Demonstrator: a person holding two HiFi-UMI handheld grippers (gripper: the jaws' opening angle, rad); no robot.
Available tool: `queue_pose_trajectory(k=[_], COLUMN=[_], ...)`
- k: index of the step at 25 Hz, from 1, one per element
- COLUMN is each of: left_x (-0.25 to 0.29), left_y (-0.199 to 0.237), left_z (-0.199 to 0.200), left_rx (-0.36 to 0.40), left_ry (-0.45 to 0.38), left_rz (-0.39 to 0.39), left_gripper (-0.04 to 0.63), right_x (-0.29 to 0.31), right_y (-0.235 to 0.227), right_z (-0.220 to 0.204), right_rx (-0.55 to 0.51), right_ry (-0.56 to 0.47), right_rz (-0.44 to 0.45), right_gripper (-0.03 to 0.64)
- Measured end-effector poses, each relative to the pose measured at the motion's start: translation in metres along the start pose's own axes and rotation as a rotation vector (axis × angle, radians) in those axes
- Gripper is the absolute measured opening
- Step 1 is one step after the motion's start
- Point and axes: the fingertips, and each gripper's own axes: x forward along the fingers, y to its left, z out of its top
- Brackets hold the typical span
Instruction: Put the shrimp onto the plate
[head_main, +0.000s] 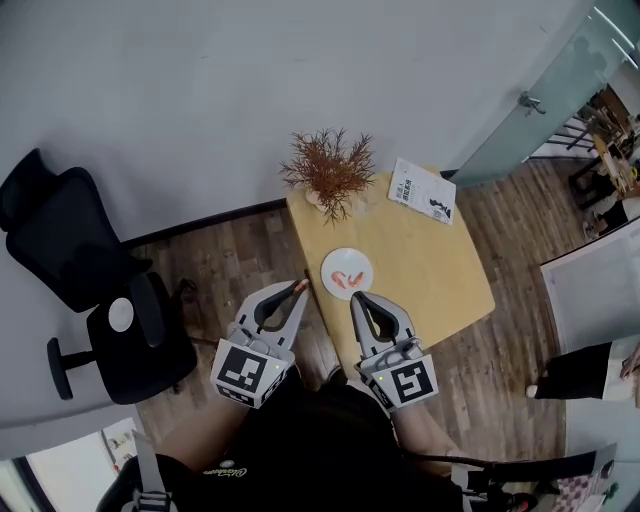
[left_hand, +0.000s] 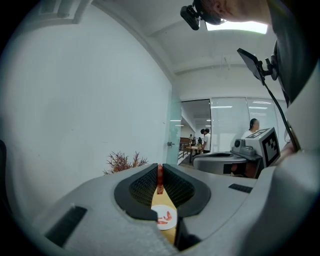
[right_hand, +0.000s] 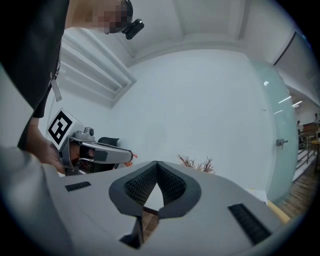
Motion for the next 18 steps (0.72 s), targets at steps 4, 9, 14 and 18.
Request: queue_pose_trajectory(k=[4,9,14,18], left_x=[0.012,0.025,0.035,0.041], left_y=[-0.016,-0.038,-0.052,-0.061], left_z=[0.006,0.008,0.008,0.008], left_rx=[0.029,0.042,0.039,0.036], left_ry=[-0.008,-0.005,-0.003,-0.001], left_rz=[-0.01,-0.007,0.0,-0.007], left_gripper=[0.031,0.031,0.031,0.031], right_x=[-0.006,-0.023,-0.037,-0.045], right_y=[-0.011,-0.024,-0.038,-0.045], right_z=[0.0,-0.001,-0.007,-0.007], right_rx=[0.003,0.011,0.027,0.027], right_ry=[-0.023,-0.043,-0.031,-0.035], right_rz=[0.001,0.016,0.012,0.008], right_gripper=[0.003,0.003,0.003,0.003])
